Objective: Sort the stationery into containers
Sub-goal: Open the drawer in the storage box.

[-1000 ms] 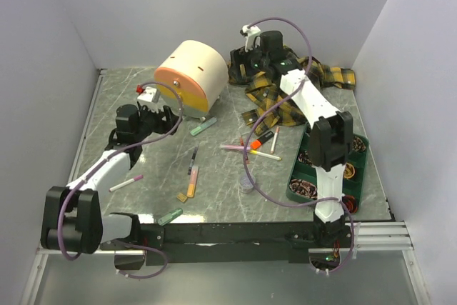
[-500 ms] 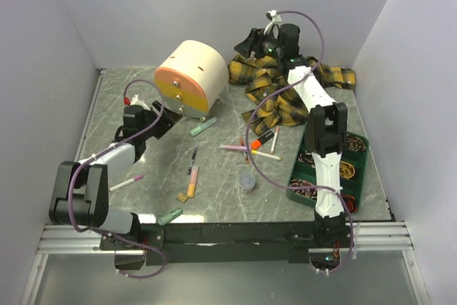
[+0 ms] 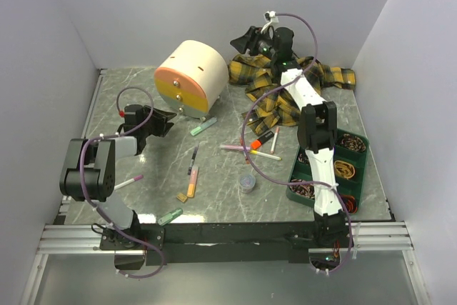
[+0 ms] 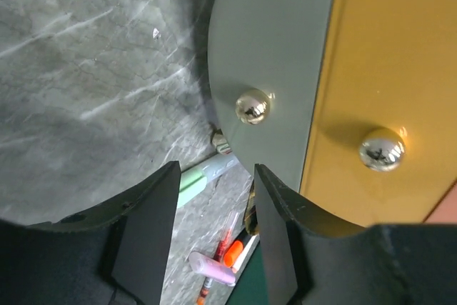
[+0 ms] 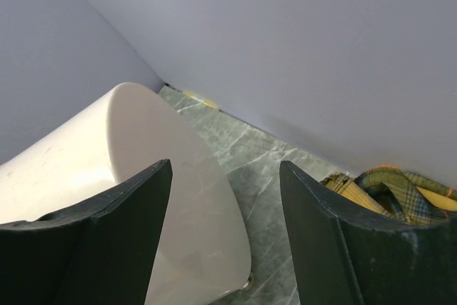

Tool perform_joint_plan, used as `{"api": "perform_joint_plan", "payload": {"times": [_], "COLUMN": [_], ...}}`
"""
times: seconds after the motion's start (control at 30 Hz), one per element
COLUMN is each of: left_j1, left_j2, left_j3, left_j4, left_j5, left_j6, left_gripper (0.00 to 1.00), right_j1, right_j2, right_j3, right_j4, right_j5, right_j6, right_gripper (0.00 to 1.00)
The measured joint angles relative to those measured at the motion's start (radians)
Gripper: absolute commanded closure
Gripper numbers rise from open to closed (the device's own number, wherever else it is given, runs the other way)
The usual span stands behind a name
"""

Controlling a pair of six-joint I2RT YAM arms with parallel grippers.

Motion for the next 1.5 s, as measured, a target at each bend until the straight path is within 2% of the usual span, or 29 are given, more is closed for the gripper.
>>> {"api": "perform_joint_plan", "payload": {"times": [0.1, 0.2, 0.6, 0.97, 1.5], "left_j1": [0.000, 0.000, -0.013, -0.014, -0.050], "left_j2": [0.028, 0.040, 0.059, 0.182, 0.252], "left_j3": [-0.001, -0.001, -0.002, 0.039, 0.111], "left_j4": [0.038, 0.092, 0.170, 0.217, 0.244], "left_j5": [0.014, 0.030, 0.027, 0.037, 0.053], "left_j6": [-0.019, -0.025, -0.043, -0.043, -0.048], "left_gripper": [0.51, 0.57, 0.52, 0.56, 0.62], "right_j1": [0.000, 0.000, 0.006, 0.006, -0.002], "right_j2": [0.019, 0.022, 0.022, 0.022, 0.021], "right_j3": [0.018, 0.018, 0.000, -0.013, -0.046], "right_j4": [0.014, 0.014, 0.021, 0.021, 0.021], "right_j5": [0.008, 0.007, 0.003, -0.004, -0.032], "right_j6": [0.002, 0.003, 0.002, -0.002, -0.001], "right_gripper": [0.31, 0.31, 0.31, 0.31, 0.32]}}
